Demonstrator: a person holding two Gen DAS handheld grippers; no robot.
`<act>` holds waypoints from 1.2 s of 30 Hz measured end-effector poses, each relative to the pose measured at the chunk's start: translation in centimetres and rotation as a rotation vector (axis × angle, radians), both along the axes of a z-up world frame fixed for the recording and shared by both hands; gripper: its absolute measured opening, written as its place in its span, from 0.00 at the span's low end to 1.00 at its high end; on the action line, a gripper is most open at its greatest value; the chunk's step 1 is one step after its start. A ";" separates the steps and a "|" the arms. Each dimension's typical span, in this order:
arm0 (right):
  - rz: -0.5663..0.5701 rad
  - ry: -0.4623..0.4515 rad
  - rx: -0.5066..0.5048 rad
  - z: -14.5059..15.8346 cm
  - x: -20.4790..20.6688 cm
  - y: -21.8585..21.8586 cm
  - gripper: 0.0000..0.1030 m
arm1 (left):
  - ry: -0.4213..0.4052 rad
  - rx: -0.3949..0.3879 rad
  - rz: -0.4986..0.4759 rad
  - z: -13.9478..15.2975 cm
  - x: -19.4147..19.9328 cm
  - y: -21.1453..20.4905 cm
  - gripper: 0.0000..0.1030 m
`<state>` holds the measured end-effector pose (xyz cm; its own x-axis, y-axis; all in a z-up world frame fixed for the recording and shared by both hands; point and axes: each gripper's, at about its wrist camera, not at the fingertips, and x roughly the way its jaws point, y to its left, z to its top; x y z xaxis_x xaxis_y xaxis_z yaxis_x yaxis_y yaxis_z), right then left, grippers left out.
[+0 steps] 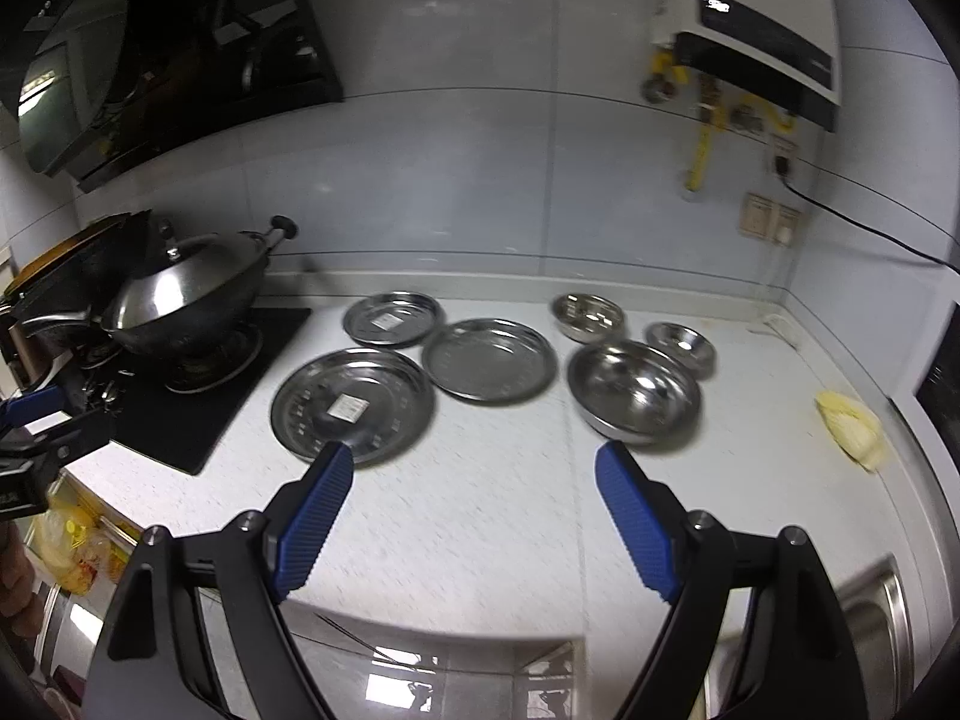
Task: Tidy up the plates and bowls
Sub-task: 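Move both tools toward the rim of the large labeled steel plate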
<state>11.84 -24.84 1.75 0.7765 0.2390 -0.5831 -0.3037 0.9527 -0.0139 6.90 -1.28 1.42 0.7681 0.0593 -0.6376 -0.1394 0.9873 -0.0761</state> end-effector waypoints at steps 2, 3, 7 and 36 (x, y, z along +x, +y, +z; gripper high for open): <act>0.029 0.003 0.007 -0.2 1.3 1.3 0.81 | 0.004 -0.018 0.018 0.1 1.6 0.2 0.99; 0.045 0.013 0.009 -0.4 2.2 2.1 0.81 | 0.010 -0.028 0.025 0.0 2.6 0.3 0.99; 0.072 0.077 0.035 -2.0 6.0 4.7 0.81 | 0.049 -0.021 0.066 -1.1 6.4 0.7 0.99; -0.025 0.248 -0.069 -13.0 16.6 11.7 0.81 | 0.186 0.053 0.122 -12.4 19.2 4.5 0.99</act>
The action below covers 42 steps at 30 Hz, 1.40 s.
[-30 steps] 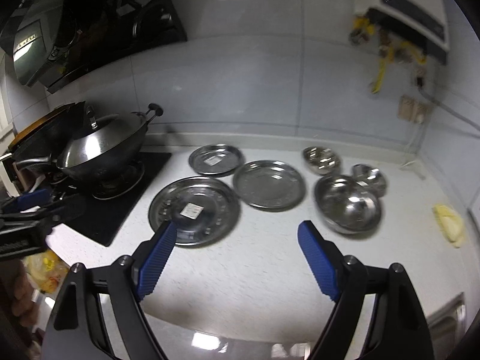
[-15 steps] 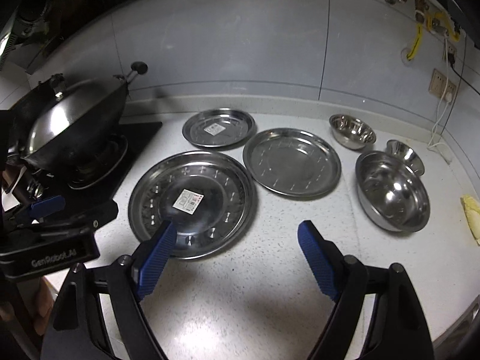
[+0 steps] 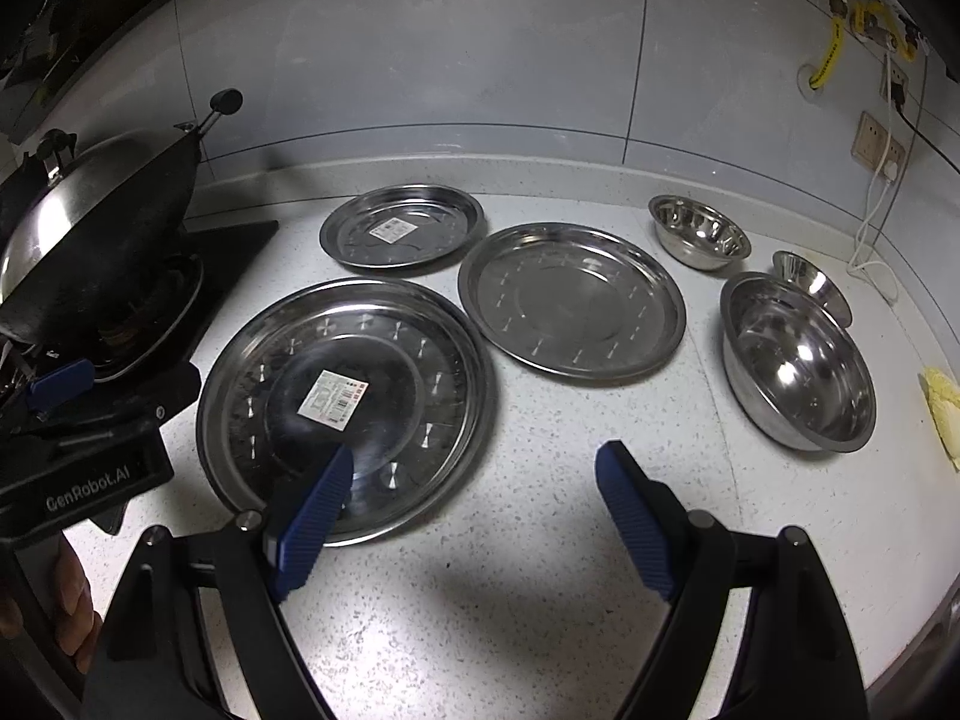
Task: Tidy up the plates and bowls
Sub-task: 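Move both tools toward the rim of the large labeled steel plate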
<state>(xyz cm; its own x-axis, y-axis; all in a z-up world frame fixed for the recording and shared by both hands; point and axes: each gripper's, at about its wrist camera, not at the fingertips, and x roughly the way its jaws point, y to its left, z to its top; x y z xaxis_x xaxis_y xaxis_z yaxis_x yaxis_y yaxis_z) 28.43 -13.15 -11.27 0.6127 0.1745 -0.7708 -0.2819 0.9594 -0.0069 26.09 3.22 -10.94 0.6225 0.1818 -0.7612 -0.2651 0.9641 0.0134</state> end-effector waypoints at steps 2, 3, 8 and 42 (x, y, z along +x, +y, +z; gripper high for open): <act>-0.005 0.002 0.001 -0.3 0.4 0.2 0.81 | -0.014 0.016 -0.006 -0.2 0.1 0.0 0.99; -0.005 0.004 0.002 -0.4 0.6 0.3 0.81 | -0.020 0.020 -0.011 -0.2 0.2 0.0 0.99; -0.004 0.002 -0.010 -1.2 1.3 1.1 0.81 | -0.043 0.037 -0.031 -0.6 0.6 0.1 0.99; -0.019 0.163 0.061 -6.0 6.8 1.0 0.60 | 0.114 -0.127 -0.105 -6.3 6.5 2.2 0.99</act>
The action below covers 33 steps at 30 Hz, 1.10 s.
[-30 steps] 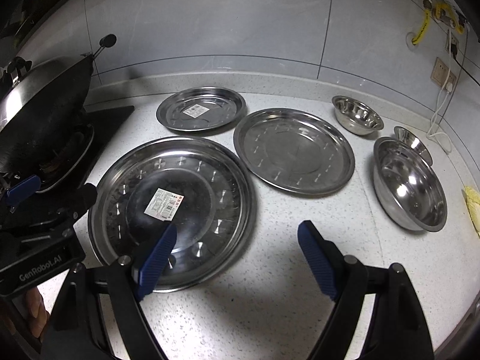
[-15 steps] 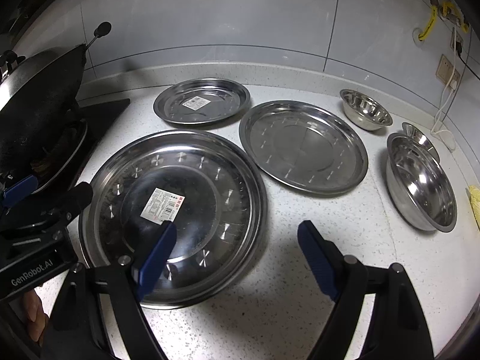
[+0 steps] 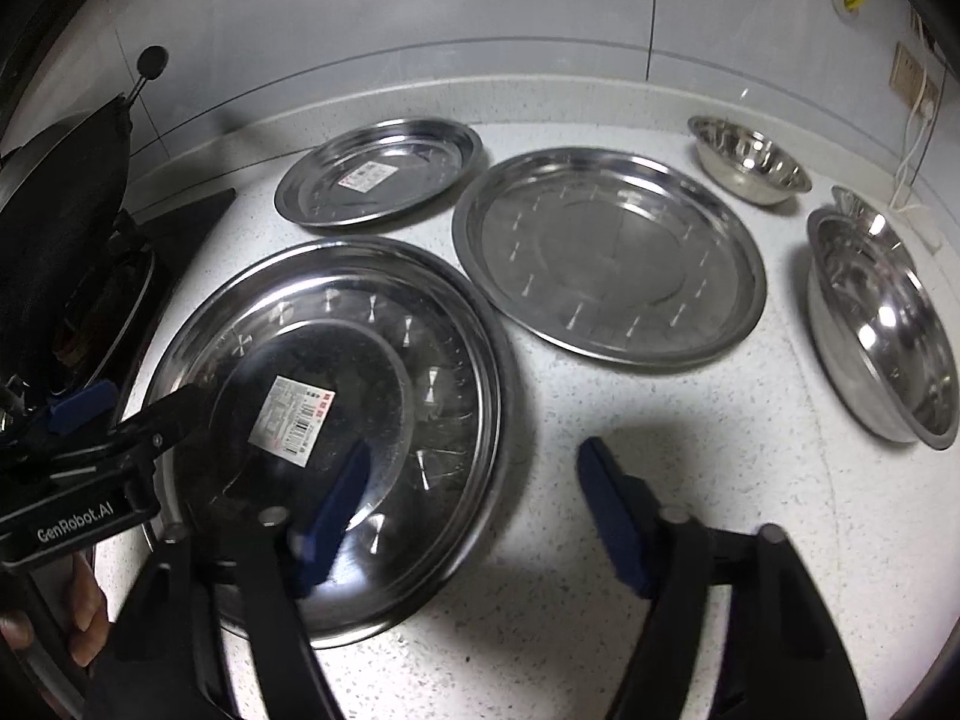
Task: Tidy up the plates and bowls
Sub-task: 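Move both tools toward the rim of the large labeled steel plate, then close the left gripper on the plate rim while the right gripper closes on it too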
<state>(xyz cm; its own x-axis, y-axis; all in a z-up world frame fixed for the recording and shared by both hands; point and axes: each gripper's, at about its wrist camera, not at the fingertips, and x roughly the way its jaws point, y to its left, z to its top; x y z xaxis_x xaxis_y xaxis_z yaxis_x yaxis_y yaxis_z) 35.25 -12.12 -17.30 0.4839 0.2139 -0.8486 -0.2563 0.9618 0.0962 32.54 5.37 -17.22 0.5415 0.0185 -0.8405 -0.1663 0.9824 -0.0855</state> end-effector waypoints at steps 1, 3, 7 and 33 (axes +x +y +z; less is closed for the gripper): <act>0.005 0.011 0.008 -0.2 0.2 -0.1 0.53 | 0.013 -0.010 -0.001 -0.3 0.2 0.1 0.99; 0.017 0.031 0.019 -0.5 0.4 -0.1 0.44 | 0.032 -0.034 -0.001 -0.8 0.3 0.3 0.99; 0.027 0.058 0.035 -1.1 0.8 -0.3 0.34 | 0.072 -0.079 -0.001 -2.0 0.7 0.8 0.98; 0.056 -0.009 0.013 -1.5 0.7 -0.7 0.13 | 0.058 0.020 -0.001 -1.4 1.7 0.2 0.24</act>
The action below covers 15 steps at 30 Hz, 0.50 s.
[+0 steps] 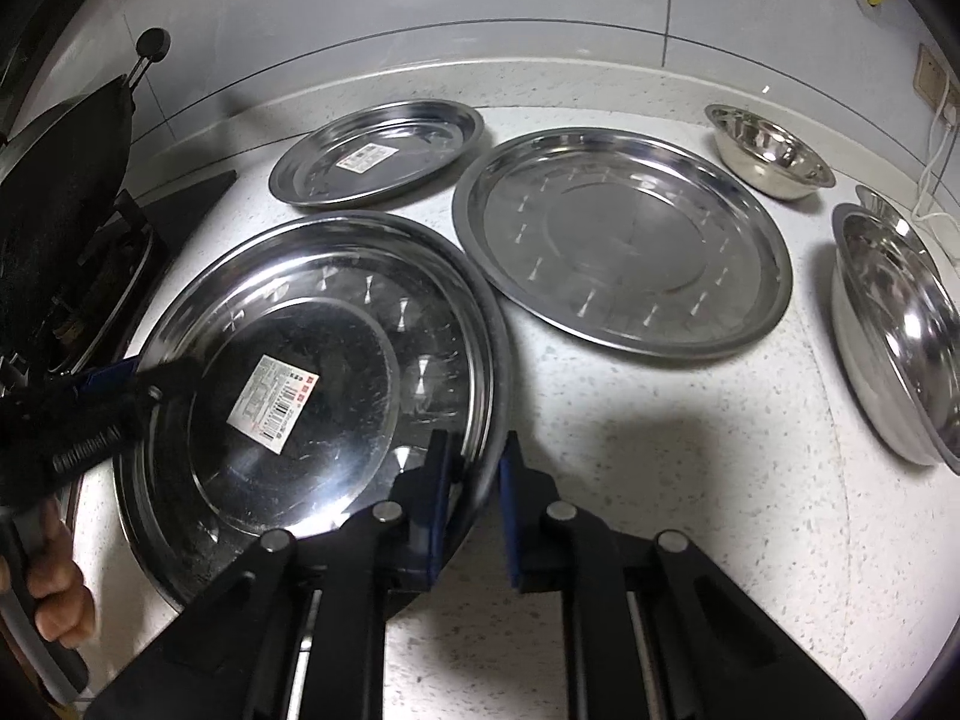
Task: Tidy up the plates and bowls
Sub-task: 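Close the left gripper on the plate rim while the right gripper closes on it too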
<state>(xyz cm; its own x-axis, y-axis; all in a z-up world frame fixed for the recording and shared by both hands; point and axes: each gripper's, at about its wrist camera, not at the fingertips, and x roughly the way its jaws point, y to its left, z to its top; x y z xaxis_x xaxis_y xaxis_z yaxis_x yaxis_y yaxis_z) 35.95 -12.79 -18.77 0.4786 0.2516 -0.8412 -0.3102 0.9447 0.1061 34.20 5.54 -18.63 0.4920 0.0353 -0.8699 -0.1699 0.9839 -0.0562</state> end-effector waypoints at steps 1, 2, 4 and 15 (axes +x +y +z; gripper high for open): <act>-0.001 -0.001 0.000 0.0 -0.1 -0.1 0.13 | 0.003 -0.007 0.007 0.0 -0.1 0.2 0.18; -0.001 -0.003 -0.003 0.0 -0.1 -0.2 0.13 | 0.006 -0.015 0.015 0.0 -0.1 0.5 0.15; 0.000 -0.012 -0.016 0.0 -0.3 -0.2 0.13 | 0.010 -0.037 0.018 0.0 -0.2 0.7 0.11; -0.008 -0.042 -0.033 0.6 -1.2 -1.3 0.13 | 0.012 -0.122 0.022 0.3 -1.4 0.5 0.08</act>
<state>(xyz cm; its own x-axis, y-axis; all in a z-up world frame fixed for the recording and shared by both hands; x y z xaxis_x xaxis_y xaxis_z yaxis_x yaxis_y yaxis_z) 34.75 -14.09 -18.19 0.5160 0.2203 -0.8278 -0.3060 0.9500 0.0621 32.75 6.05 -18.31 0.4817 -0.0605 -0.8742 -0.1924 0.9660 -0.1728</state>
